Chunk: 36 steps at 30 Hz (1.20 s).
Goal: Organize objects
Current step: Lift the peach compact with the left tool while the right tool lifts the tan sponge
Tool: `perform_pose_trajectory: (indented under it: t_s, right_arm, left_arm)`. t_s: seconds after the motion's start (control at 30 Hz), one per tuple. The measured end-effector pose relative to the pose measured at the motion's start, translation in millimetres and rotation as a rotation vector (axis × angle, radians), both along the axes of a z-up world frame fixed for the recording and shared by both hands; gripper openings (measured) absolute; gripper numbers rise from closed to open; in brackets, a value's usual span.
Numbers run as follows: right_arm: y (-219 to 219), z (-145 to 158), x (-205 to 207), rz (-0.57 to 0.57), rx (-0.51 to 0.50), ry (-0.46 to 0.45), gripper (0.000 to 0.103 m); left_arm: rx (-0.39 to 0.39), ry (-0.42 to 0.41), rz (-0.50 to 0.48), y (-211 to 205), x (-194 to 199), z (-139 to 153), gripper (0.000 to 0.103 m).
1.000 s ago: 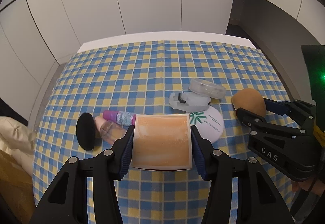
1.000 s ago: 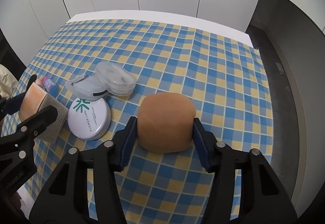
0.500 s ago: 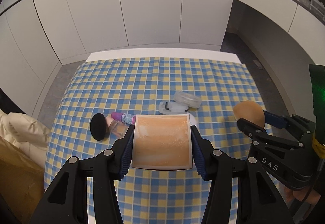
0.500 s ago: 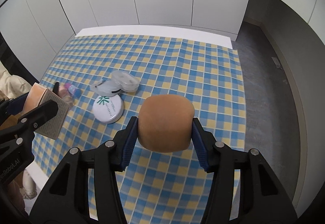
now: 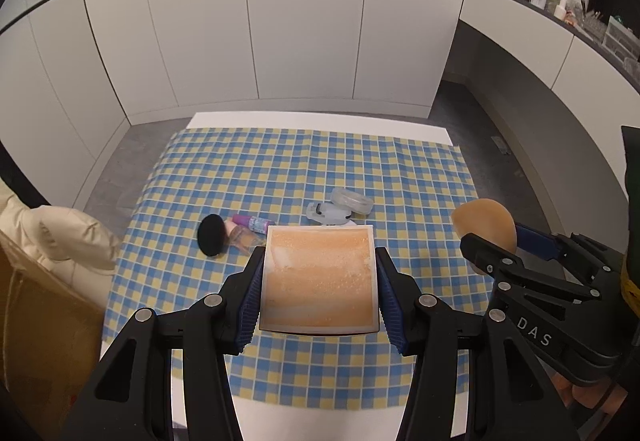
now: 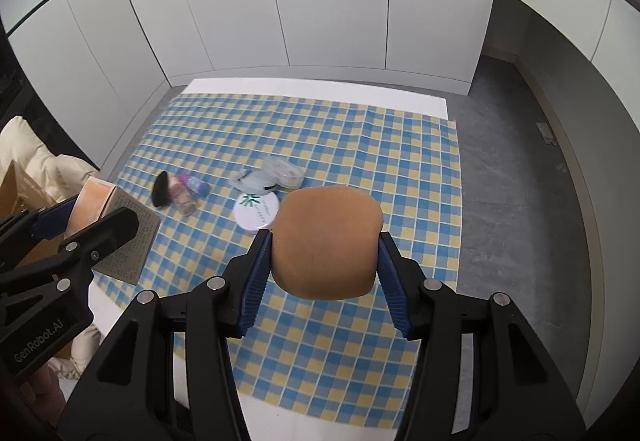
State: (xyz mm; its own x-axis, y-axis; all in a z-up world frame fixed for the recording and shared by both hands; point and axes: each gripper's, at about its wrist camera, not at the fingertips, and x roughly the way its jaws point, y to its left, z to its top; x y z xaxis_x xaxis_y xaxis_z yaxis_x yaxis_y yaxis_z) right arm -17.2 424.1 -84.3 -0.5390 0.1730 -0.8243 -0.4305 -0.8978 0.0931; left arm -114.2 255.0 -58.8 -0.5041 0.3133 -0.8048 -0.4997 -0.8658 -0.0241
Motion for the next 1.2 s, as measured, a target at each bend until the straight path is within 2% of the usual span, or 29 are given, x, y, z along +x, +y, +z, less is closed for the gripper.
perform_pose_trajectory:
  t_s: [0.37, 0.67, 0.8, 0.93, 1.0, 1.2]
  right_arm:
    - [-17, 38, 28, 0.007, -0.005, 0.041, 0.054]
    - [-35, 65, 53, 0.043, 0.019, 0.071, 0.054]
    - [-44, 80, 66, 0.063, 0.037, 0.094, 0.054]
    - [-50, 90, 79, 0.073, 0.04, 0.103, 0.054]
    - [-51, 94, 84, 0.081, 0.042, 0.111, 0.054]
    - [-48, 95, 94, 0.085, 0.045, 0.119, 0.054]
  left_arm:
    - [0.017, 0.011, 0.028, -25, 26, 33, 0.051]
    - [0.071, 0.042, 0.025, -38, 56, 53, 0.051]
    - [0.095, 0.02, 0.025, -42, 61, 61, 0.051]
    - [0.083, 0.062, 0.018, -43, 67, 74, 0.051]
    - [0.082, 0.077, 0.02, -46, 70, 75, 0.052]
    - [0.082, 0.056, 0.017, -53, 73, 65, 0.052]
